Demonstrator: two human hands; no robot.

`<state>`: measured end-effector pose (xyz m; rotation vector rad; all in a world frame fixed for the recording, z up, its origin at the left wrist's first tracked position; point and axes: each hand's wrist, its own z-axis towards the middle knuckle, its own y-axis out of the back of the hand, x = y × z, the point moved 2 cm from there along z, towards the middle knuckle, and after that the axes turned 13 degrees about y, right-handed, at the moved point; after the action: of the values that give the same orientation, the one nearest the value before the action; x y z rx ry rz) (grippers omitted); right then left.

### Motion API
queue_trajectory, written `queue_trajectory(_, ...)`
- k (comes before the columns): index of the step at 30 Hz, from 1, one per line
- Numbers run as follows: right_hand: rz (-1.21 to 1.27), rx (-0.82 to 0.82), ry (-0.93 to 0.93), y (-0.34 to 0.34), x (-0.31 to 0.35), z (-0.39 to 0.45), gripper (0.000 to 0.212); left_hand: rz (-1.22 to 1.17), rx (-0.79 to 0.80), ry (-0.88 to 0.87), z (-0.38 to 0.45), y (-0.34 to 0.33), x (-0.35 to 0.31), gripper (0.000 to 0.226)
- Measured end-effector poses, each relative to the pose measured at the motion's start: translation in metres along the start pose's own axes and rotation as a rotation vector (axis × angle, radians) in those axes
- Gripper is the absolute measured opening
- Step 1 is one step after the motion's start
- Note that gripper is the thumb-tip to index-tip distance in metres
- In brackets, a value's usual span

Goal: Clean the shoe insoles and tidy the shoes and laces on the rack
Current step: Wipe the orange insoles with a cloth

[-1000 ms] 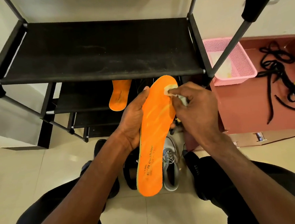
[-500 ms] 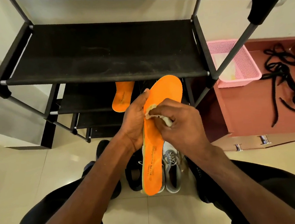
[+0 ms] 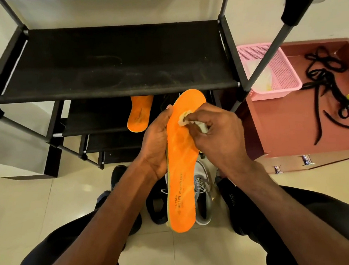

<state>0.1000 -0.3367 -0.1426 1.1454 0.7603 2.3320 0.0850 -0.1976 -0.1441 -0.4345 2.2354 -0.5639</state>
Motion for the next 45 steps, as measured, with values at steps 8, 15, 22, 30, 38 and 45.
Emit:
queue_trajectory(8, 0.121, 0.048, 0.043, -0.005, 0.007, -0.005, 0.021, -0.013, 0.004, 0.038, -0.003, 0.001, -0.004, 0.057)
queue_trajectory(15, 0.061, 0.007, 0.000, -0.005, 0.007, -0.007, 0.018, 0.001, 0.005, 0.058, -0.007, 0.003, -0.005, 0.059)
queue_trajectory(22, 0.244, 0.120, -0.009, -0.009, 0.010, -0.010, 0.019, -0.033, 0.037, 0.086, -0.004, 0.005, -0.001, 0.064)
queue_trajectory(30, 0.290, 0.085, -0.016, -0.010, 0.014, -0.010, 0.017, -0.083, 0.112, 0.125, -0.002, 0.004, 0.001, 0.063)
queue_trajectory(38, 0.017, -0.257, -0.216, 0.020, -0.014, 0.008, 0.021, 0.033, 0.159, 0.148, -0.001, -0.004, 0.011, 0.041)
queue_trajectory(45, 0.342, 0.077, 0.098, -0.009, 0.015, -0.006, 0.018, -0.080, 0.114, 0.144, 0.000, 0.006, 0.003, 0.050)
